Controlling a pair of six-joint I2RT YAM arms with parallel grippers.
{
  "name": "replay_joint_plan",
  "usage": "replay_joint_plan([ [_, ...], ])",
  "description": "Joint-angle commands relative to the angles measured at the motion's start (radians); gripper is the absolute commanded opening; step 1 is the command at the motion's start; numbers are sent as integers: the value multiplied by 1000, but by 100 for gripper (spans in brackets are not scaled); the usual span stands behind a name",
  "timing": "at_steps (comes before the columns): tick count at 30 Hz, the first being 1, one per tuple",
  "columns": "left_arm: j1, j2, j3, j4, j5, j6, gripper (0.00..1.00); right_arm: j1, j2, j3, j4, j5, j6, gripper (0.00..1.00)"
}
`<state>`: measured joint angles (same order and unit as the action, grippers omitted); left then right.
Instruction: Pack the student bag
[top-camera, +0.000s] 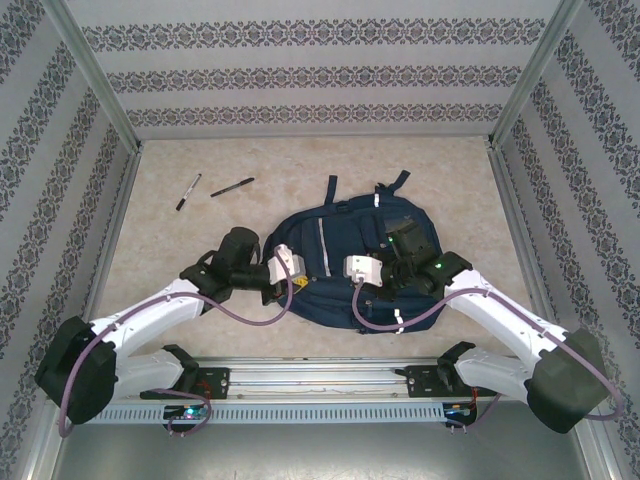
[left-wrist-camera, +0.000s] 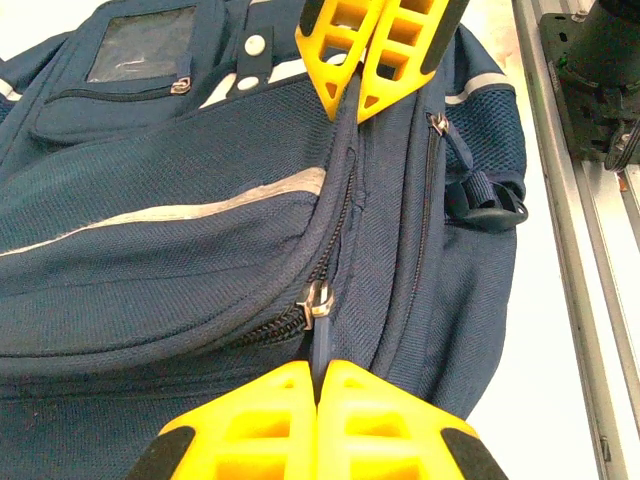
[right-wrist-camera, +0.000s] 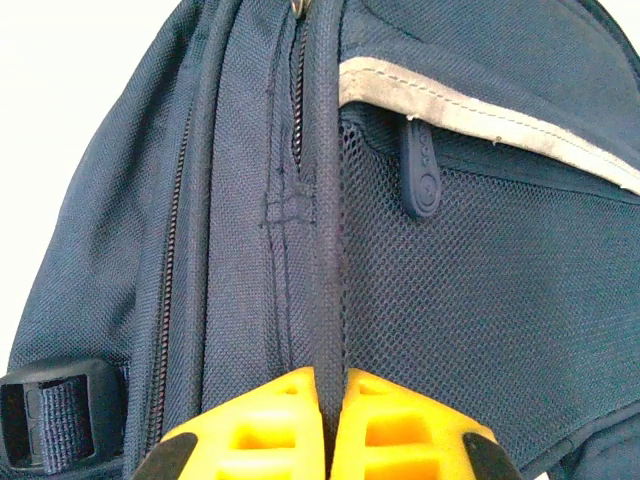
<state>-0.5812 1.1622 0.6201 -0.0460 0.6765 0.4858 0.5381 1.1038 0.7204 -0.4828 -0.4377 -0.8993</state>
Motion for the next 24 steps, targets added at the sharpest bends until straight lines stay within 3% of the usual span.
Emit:
replay_joint_plan([
  [1,88,5,18,-162,-167,-26,0,-62,-2,-2,-155,270,-63,0],
  [4,206,19,40,-192,-161,-61,0,-88,-7,0,-153,276,-75,0],
  [11,281,21,85,-249,-22,-12,0,-102,-4,-2,-144,257,-79,0],
  [13,279,28,101,-264,137,47,0,-115,-16,-2,-121,197,-49,0],
  [15,265,20,89,-200,303,61,20,-131,-27,5,-98,117,5,0],
  [16,237,9,63,-110,321,21,31,-135,-28,8,-94,84,24,0],
  [18,150,-18,1,79,210,-69,50,-136,-27,9,-90,58,39,0],
  [20,41,-24,-38,182,61,-63,60,-136,-28,8,-81,37,47,0],
  [24,-68,52,-18,222,-80,-4,58,-137,-49,-1,-51,-33,54,0],
])
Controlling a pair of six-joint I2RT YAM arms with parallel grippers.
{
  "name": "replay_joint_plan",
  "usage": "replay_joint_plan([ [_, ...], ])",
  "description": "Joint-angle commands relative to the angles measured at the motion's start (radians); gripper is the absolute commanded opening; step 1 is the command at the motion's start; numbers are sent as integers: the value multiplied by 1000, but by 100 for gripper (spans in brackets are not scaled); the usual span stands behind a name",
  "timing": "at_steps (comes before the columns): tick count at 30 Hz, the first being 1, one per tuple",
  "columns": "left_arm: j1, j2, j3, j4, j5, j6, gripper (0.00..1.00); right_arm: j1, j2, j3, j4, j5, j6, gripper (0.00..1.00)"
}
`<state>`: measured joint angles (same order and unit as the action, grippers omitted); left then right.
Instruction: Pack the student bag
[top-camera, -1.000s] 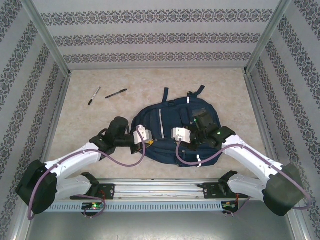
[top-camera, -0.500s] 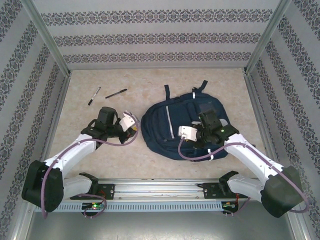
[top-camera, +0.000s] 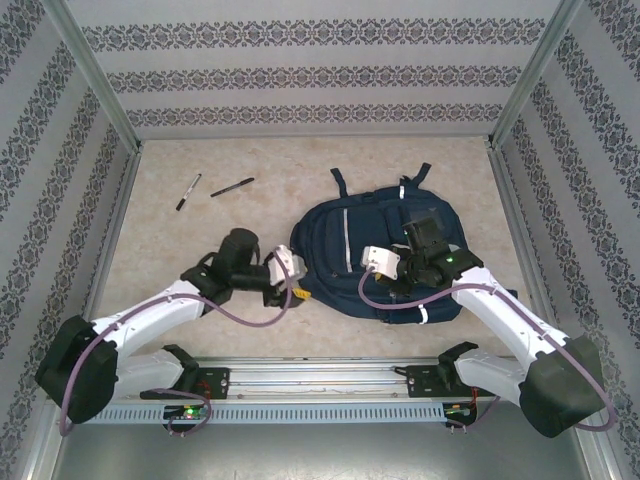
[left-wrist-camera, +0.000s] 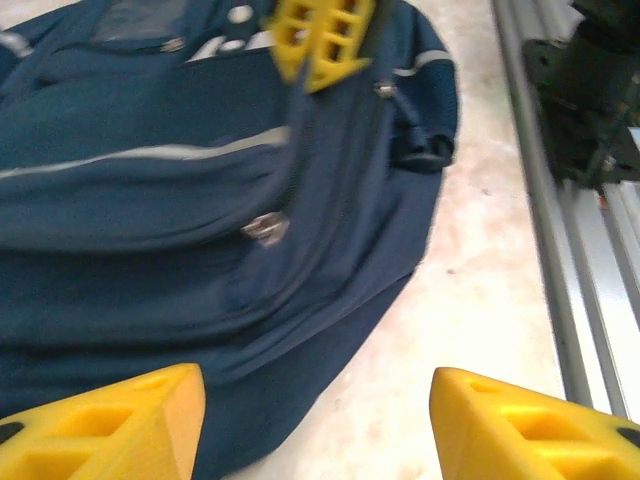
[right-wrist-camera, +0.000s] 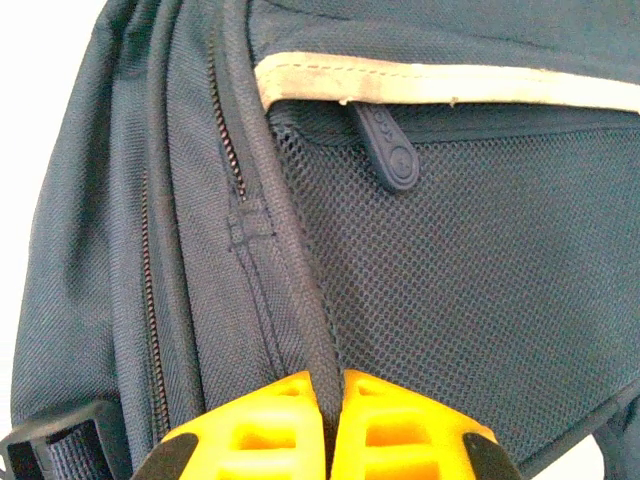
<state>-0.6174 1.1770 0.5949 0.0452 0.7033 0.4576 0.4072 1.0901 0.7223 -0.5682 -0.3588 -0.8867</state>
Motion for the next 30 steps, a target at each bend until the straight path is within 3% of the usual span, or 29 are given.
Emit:
replay_joint_plan([
  [1,-37,67,23,130,-113,20,56,-7,-43,-4,37,-133,40,0],
  [6,-64,199,126,57,-155,72,32,-5,-60,-11,51,-193,44,0],
  [10,-68,238,153,94,-209,71,32,-5,-79,-24,53,-197,46,0],
  [19,-70,214,110,209,-199,75,41,10,-122,-70,56,-166,23,0],
  [22,-72,222,82,287,-191,44,38,18,-118,-72,57,-158,16,0],
  [30,-114,298,102,293,-195,43,37,32,-95,-49,47,-167,17,0],
])
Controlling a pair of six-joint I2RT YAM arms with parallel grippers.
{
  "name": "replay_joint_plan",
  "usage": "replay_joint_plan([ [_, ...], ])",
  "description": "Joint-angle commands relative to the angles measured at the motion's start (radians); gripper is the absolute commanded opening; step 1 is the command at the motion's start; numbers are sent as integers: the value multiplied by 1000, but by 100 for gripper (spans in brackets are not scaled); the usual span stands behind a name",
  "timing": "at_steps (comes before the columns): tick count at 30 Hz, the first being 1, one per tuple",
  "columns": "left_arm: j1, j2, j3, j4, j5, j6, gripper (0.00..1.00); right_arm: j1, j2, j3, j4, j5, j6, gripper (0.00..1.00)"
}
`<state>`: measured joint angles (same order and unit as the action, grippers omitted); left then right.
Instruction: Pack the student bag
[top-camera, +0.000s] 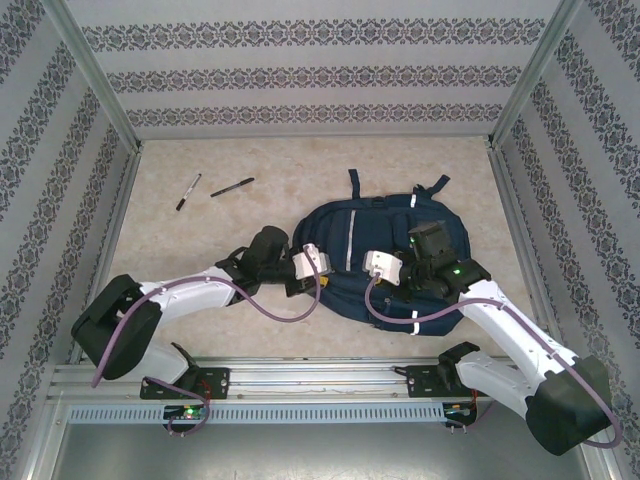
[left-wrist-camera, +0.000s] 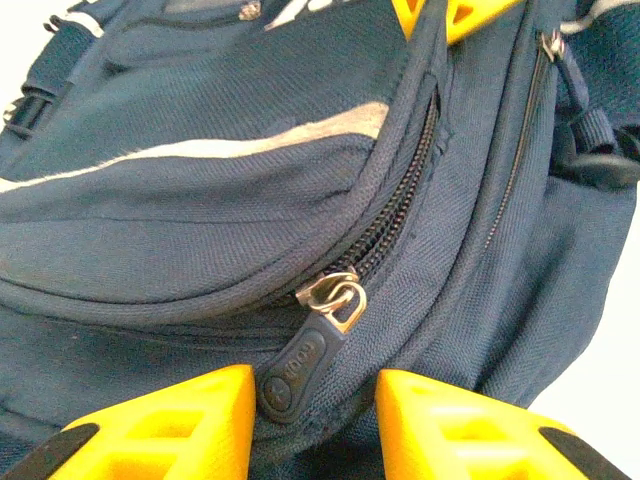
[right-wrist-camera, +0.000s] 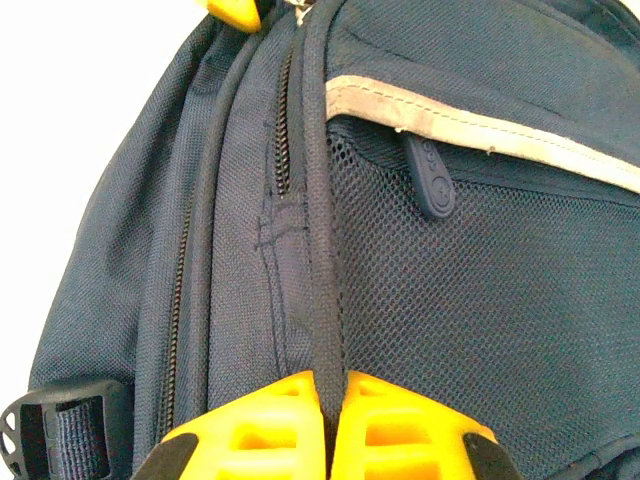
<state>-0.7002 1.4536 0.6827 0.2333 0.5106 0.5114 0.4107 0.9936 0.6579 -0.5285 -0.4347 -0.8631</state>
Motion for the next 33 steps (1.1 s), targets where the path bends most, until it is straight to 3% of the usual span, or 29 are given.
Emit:
replay_joint_plan([
  [1,-35,28,21,104,0,-12,37,34,6,17,-1,-84,-14,0],
  [9,-45,59,53,127,-30,-73,34,66,3,17,-18,-58,-32,0],
  [10,-45,60,53,125,-10,-67,29,66,0,15,-19,-55,-34,0],
  [13,-45,55,55,85,56,-23,0,66,-7,4,-18,-21,-39,0],
  [21,-30,-24,65,-117,100,-56,0,75,14,-6,-50,141,-98,0],
  [25,25,-62,79,-260,125,-108,0,106,23,-20,-65,217,-170,0],
  [29,64,-108,82,-395,142,-73,0,129,19,-38,-61,262,-196,0],
  [33,65,-148,70,-429,166,-79,0,138,-12,-89,-11,298,-193,0],
])
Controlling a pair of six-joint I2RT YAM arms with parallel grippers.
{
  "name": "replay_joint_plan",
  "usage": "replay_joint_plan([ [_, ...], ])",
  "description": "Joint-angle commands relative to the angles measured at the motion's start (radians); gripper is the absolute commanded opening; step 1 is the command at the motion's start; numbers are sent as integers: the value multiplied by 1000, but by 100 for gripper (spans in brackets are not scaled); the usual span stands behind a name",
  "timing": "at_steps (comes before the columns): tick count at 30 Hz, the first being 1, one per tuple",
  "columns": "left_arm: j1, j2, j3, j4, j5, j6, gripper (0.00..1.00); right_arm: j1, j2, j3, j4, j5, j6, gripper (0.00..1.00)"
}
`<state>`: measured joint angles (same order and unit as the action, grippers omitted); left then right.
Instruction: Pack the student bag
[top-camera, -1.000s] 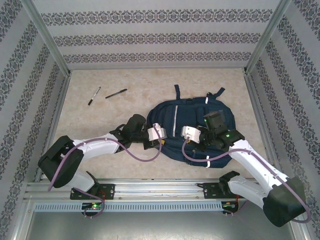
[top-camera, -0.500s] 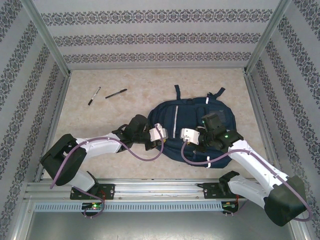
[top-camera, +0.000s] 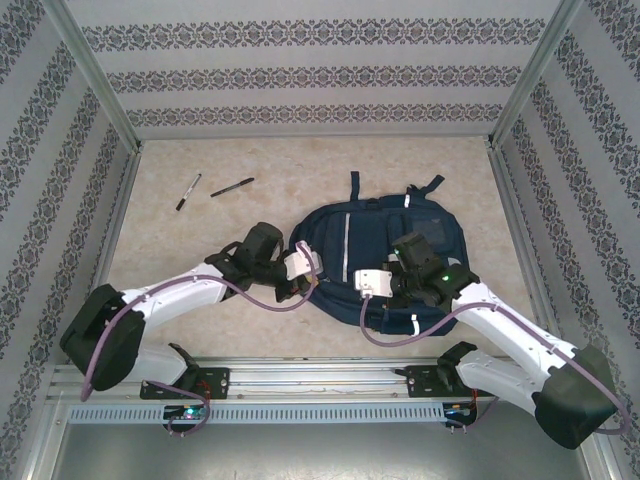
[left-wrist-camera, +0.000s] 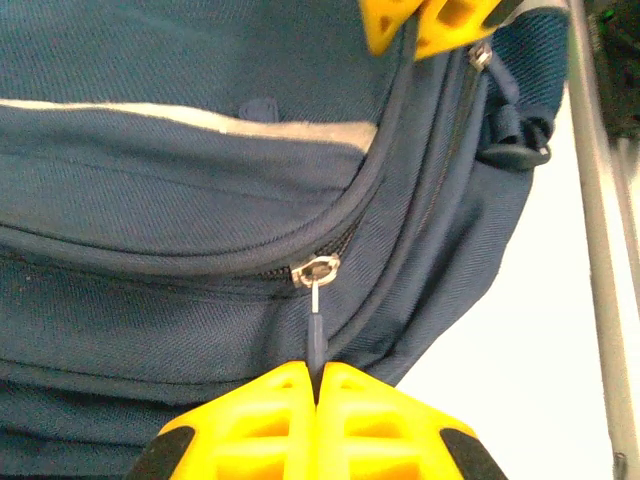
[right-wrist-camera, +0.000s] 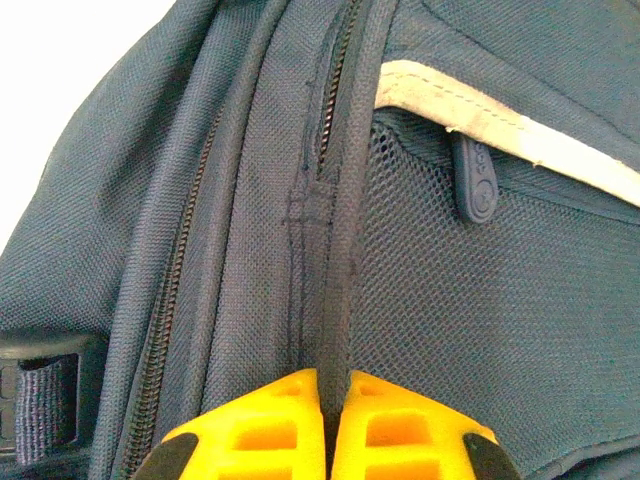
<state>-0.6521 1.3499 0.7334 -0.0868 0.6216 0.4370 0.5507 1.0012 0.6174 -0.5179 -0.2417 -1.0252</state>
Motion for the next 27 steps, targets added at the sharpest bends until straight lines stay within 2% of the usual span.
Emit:
replay_joint_plan([
  [1,17,-51,13,-97,75,-13,0,-2,-36,-71,4,109,-23,0],
  [5,17,-78,-51,1,106,-9,0,-6,-100,-140,68,85,-15,0],
  [9,15,-88,-76,-4,119,96,0,-11,-128,-145,69,54,-1,0],
  [10,13,-86,-80,0,116,113,4,-12,-124,-137,60,43,2,0],
  [12,13,-78,-88,17,90,118,25,-12,-110,-120,49,28,12,0],
  [13,11,-70,-86,22,82,118,32,-11,-101,-111,44,23,15,0],
  [16,-1,-39,-68,25,79,121,38,-11,-74,-86,29,9,16,0],
  [19,-23,-4,-58,48,57,110,51,-9,-59,-71,25,-4,23,0],
  [23,-48,30,-56,103,60,90,53,-8,-51,-66,29,-11,38,0],
  [27,-72,64,-57,144,11,71,53,-6,-58,-68,29,-13,41,0],
])
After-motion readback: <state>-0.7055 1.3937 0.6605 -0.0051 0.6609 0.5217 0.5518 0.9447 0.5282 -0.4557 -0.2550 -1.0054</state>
